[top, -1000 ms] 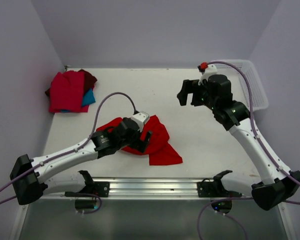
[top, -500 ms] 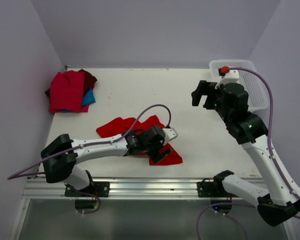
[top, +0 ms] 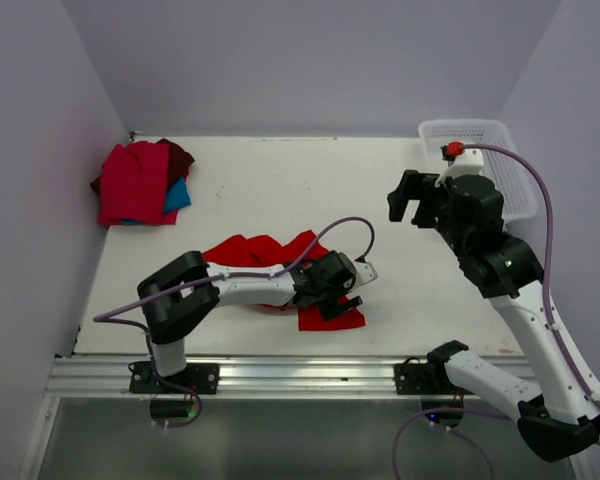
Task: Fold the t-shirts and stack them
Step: Move the tshirt to the center of the board
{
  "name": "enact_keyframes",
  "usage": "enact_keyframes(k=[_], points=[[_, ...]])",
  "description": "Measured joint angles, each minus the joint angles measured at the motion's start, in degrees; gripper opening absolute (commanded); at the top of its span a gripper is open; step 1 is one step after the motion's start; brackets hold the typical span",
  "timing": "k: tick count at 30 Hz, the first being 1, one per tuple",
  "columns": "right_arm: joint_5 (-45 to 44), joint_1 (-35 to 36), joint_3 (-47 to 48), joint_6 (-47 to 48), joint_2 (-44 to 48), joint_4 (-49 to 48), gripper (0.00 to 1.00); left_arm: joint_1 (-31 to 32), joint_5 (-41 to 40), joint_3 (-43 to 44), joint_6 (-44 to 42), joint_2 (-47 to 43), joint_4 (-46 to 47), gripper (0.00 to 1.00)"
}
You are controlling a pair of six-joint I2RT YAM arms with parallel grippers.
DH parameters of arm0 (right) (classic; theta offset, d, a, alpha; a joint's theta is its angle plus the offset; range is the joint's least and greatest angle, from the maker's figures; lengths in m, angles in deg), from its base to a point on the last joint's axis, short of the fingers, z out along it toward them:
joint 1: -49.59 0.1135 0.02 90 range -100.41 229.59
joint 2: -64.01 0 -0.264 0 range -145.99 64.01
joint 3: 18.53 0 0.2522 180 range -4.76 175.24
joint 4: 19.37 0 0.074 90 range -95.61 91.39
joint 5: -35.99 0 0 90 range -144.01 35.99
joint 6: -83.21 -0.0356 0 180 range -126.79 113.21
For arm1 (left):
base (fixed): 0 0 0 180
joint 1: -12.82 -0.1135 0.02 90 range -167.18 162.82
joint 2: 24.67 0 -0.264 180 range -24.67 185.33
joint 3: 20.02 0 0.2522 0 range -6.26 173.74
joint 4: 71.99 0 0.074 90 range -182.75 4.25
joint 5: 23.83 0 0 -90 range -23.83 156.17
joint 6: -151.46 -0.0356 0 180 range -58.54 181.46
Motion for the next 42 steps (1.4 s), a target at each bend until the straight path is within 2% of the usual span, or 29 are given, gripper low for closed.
enact_keyframes(k=[4, 7, 9, 13, 17, 19, 27, 30, 34, 38, 42], points=[[-0.11, 0.00, 0.00, 0.33, 3.06, 1.29, 0.99, -0.55, -0.11, 1.11, -0.92, 2.69, 1.86, 0.97], [-0.59, 0.00, 0.00, 0.59, 5.07, 2.34, 0.99, -1.36, -0.11, 1.42, -1.14, 3.63, 3.56, 0.92], [-1.07, 0.00, 0.00, 0.81, 5.95, 2.84, 0.99, -1.77, -0.28, 1.53, -1.11, 3.85, 4.09, 0.82], [-1.33, 0.00, 0.00, 1.05, 6.36, 3.08, 0.99, -1.97, -1.25, 1.84, -1.01, 3.80, 3.30, 0.54], [-1.53, 0.00, -0.02, 1.27, 6.14, 3.21, 0.99, -1.99, -2.03, 2.91, -1.03, 2.58, 1.20, 0.47], [-1.53, 0.00, -0.26, 1.36, 5.92, 3.26, 0.99, -1.97, -2.47, 3.52, -0.90, 0.90, -0.02, 0.38], [-1.75, 0.00, -1.68, 1.42, 5.75, 3.28, 0.99, -1.79, -8.26, 5.18, 0.13, -10.38, -1.70, 0.17], [-2.43, 0.00, -1.97, 1.40, 5.75, 3.28, 0.99, -1.75, -11.91, 6.80, 0.22, -15.91, -1.92, 0.21], [-2.60, 0.00, -2.05, 1.38, 5.46, 3.26, 0.99, -1.84, -11.74, 10.86, -1.16, -21.20, -2.19, 0.75], [-3.30, 0.00, -2.49, 1.18, 5.31, 3.28, 0.99, -1.79, -5.33, 13.14, -1.70, -18.93, -2.25, 0.78], [-7.82, 0.00, -2.51, 0.44, 5.31, 4.26, 0.99, -1.51, 3.30, 7.69, -2.29, -13.92, -1.95, 0.78]])
